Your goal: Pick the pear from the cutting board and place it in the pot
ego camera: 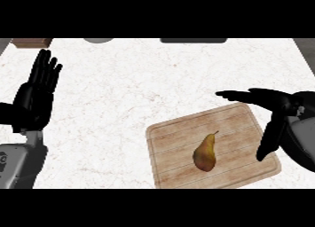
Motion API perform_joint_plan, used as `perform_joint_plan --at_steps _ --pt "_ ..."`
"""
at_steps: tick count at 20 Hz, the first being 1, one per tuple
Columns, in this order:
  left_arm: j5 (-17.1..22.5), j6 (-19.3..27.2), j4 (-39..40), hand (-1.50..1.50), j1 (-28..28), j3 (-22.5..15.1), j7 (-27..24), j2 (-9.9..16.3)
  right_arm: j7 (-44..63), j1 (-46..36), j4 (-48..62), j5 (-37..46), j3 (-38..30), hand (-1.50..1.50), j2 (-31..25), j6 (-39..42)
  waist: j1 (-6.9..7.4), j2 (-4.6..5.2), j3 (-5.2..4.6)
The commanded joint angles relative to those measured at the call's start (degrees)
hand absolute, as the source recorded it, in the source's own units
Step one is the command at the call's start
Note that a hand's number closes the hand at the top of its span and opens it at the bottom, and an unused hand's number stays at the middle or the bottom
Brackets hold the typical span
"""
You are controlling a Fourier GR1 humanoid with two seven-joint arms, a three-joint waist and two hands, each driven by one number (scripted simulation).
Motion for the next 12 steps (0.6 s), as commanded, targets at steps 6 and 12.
perform_joint_plan --at_steps 6,12 --pt "-2.11 -0.64 -4.72 0.00 3.41 0.50 1.61 -2.82 -4.36 4.37 -1.22 9.59 0.21 -1.50 7.46 -2.08 0.24 0.07 0.04" --pt "-2.69 -3.97 2.94 0.00 -1.73 4.03 0.08 -2.23 -2.62 8.11 -6.40 12.79 -0.99 -1.50 10.72 -2.96 -0.10 0.07 0.02"
